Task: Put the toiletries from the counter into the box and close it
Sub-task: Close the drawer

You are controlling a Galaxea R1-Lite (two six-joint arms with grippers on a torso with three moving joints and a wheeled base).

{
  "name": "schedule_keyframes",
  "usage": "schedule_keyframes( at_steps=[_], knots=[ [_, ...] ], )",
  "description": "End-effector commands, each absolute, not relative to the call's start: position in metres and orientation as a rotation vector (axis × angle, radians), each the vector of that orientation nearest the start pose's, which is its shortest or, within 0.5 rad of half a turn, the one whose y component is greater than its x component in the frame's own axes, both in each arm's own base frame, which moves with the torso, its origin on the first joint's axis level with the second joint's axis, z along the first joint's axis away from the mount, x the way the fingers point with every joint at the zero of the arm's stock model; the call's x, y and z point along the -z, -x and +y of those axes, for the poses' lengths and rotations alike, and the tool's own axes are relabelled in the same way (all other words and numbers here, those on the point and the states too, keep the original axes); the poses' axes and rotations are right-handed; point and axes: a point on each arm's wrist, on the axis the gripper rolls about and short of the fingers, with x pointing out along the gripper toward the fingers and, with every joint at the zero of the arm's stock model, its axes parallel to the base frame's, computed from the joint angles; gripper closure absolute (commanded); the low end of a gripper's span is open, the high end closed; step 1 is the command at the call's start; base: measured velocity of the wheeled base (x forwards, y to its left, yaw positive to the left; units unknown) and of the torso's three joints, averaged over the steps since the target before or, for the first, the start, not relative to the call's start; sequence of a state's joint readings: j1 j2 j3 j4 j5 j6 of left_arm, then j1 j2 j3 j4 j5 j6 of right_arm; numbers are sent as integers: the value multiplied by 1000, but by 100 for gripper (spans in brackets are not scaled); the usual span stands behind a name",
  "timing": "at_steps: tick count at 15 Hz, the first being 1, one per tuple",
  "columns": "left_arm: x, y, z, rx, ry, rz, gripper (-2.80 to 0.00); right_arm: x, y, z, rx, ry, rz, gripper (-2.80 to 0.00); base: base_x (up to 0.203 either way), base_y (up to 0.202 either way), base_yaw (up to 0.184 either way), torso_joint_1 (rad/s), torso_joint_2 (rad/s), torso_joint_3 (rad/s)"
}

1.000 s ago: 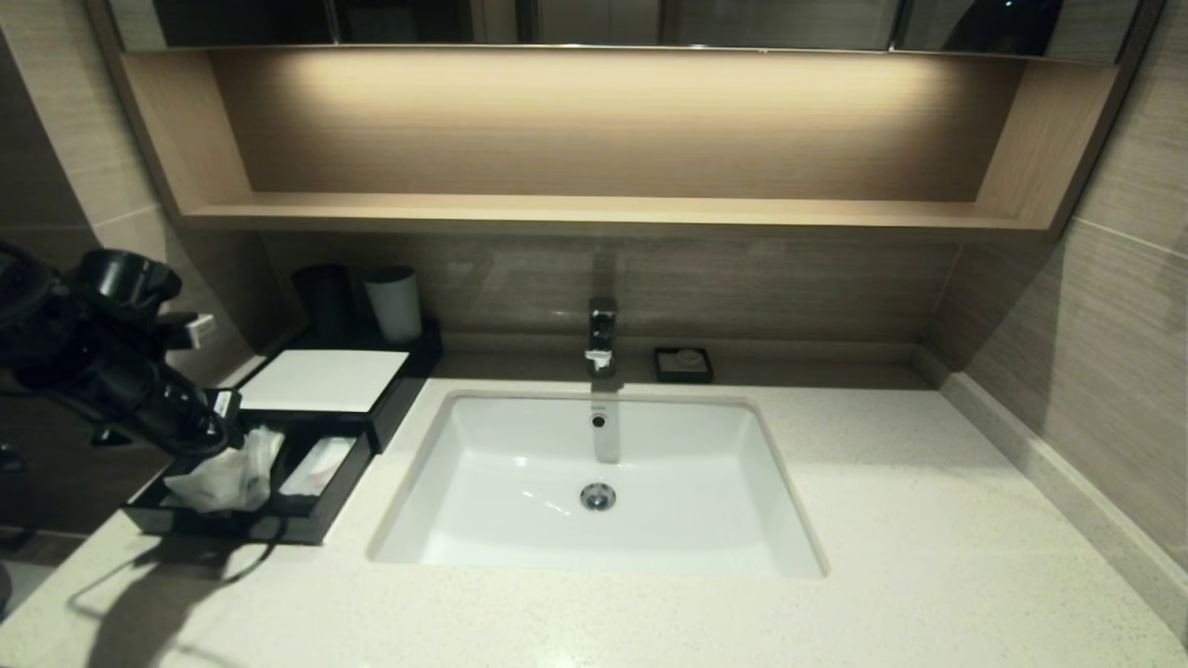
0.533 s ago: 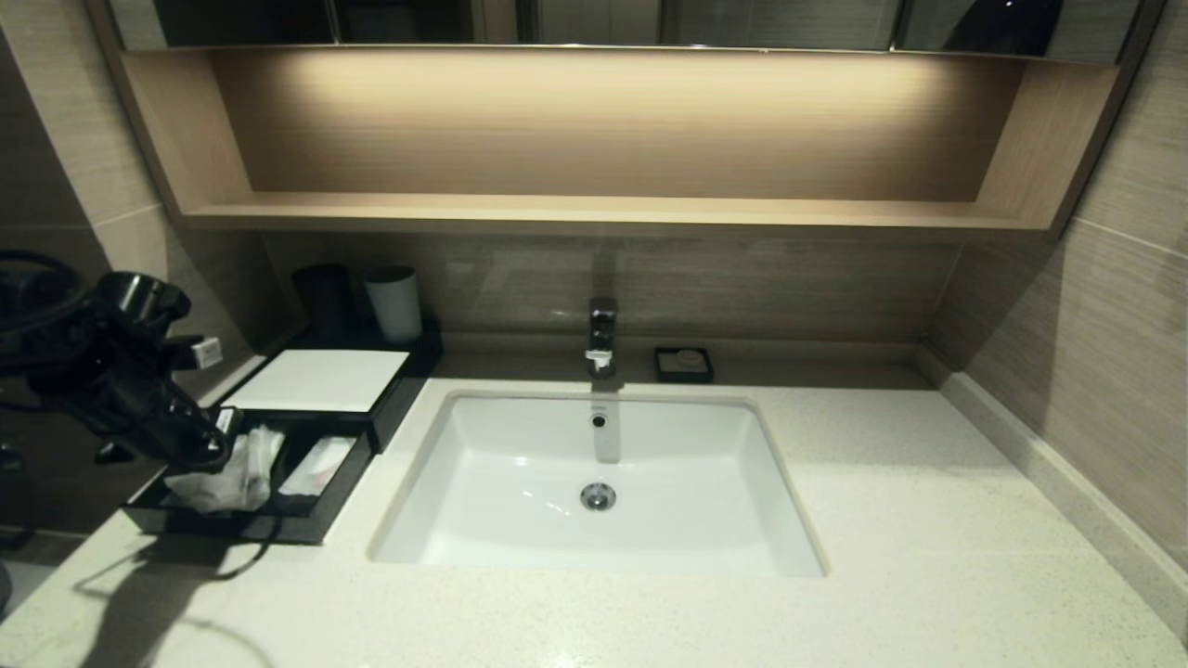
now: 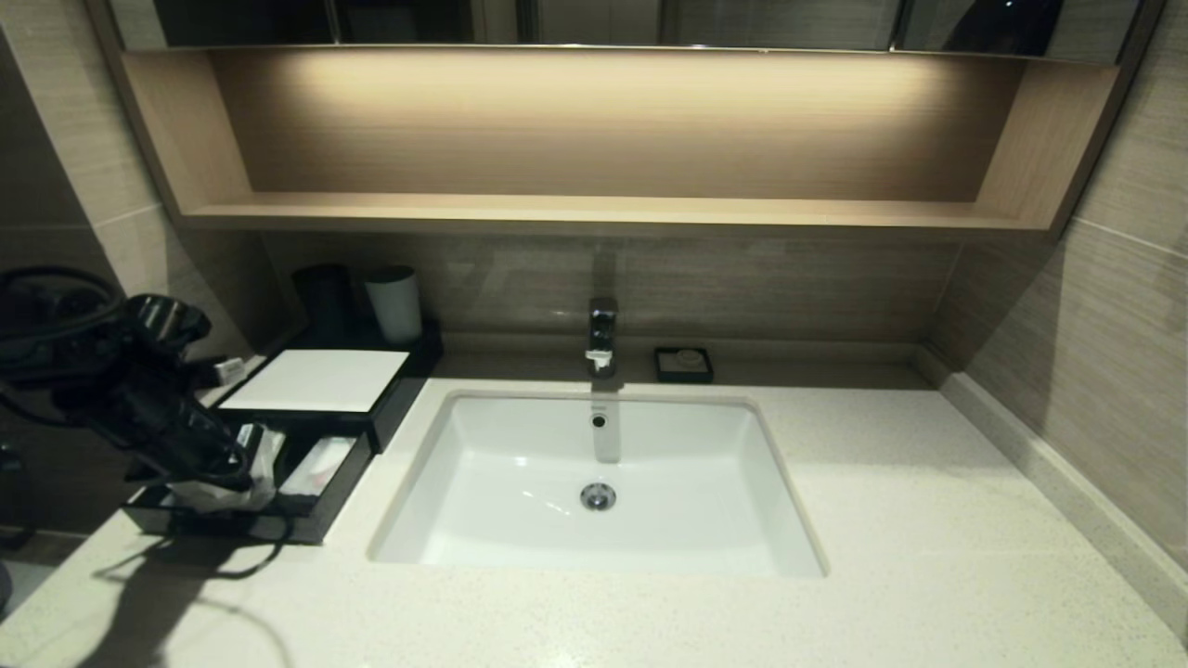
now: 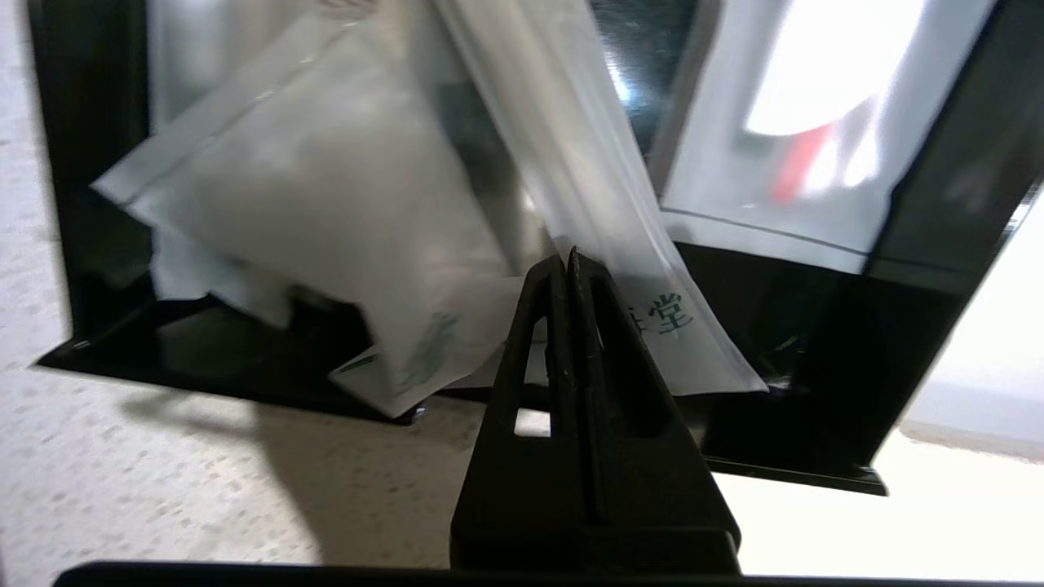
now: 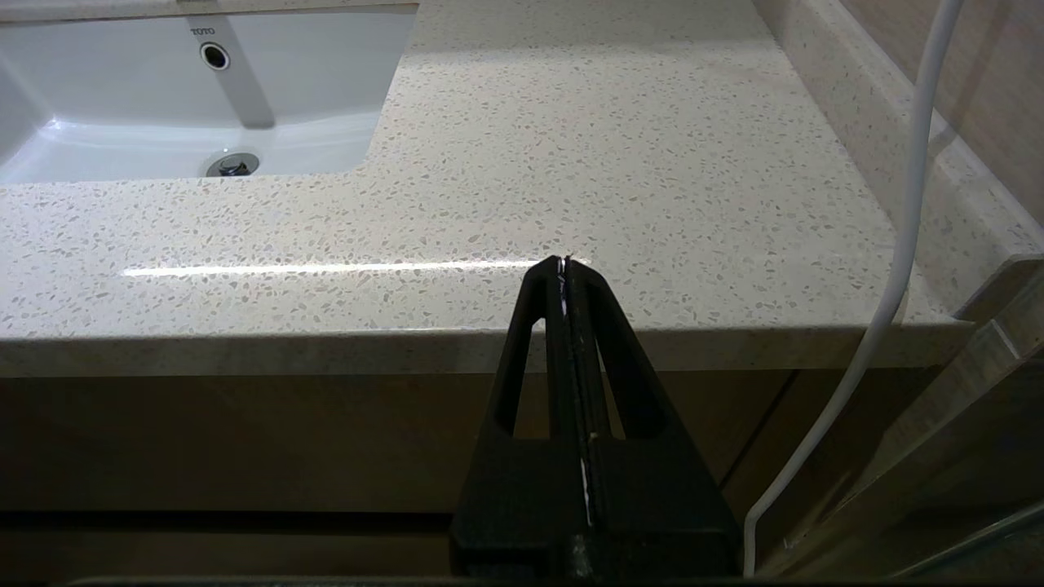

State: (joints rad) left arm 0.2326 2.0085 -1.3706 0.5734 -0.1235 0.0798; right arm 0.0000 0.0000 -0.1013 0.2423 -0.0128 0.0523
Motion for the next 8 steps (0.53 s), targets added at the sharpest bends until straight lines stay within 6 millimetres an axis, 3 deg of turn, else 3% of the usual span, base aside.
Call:
schedule_keyframes(
  at_steps=[1,4,8],
  knots=[
    [-129,-342,73,16,178,1198,0,-78,32,0,16,-51,142,0,0,0,0,0,0,0],
    [-126,-343,61,68,175,1205,0,-78,32,0,16,-51,142,0,0,0,0,0,0,0],
    [-138,-341,65,52,160,1163,0,-78,32,0,17,-51,142,0,0,0,0,0,0,0]
  ],
)
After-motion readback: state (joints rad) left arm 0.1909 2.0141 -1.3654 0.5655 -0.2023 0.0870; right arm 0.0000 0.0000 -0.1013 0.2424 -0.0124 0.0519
